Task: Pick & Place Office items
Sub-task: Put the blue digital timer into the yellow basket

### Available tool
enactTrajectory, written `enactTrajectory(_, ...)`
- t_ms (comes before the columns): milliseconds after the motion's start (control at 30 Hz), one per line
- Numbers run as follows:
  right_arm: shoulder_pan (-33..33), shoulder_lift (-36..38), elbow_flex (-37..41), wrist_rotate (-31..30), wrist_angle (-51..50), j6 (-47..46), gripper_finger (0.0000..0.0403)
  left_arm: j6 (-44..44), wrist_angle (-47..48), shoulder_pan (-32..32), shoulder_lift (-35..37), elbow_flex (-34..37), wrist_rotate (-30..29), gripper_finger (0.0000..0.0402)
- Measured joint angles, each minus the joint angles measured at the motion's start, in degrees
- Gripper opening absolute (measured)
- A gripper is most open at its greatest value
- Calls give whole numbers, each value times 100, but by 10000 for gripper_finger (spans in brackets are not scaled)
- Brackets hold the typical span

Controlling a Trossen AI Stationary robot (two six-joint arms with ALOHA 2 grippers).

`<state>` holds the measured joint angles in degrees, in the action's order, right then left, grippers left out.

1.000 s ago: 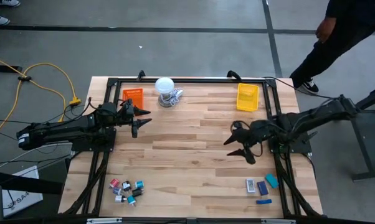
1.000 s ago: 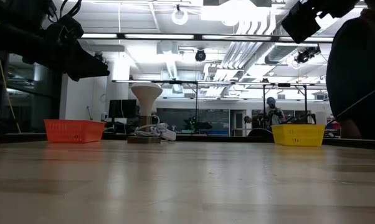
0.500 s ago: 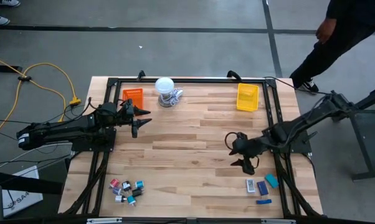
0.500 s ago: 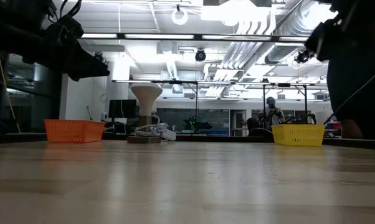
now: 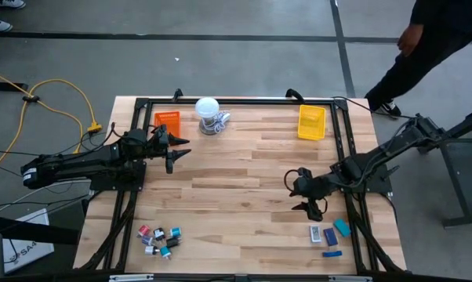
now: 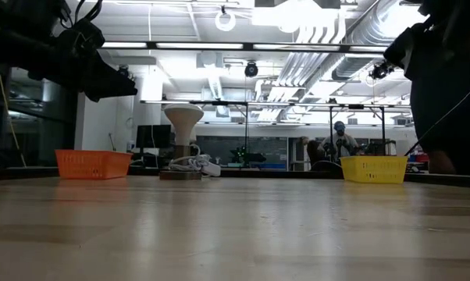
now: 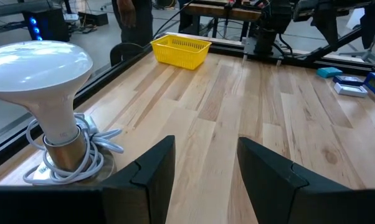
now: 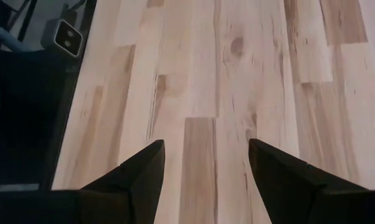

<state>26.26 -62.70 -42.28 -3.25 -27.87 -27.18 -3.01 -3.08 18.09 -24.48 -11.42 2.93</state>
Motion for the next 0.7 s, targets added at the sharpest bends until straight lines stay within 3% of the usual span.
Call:
enactTrajectory(233,39,2,-4,-356,-610,71,220,0,0,0,-1,0,-1,167)
enactTrajectory(400,563,143,-216,-1040,-1028,110,220,0,1,0,0,0,1,167)
enactTrajectory(700,1826,31,-411,-1521,-1340,-1352,220,0,1,0,1,0,-1,167)
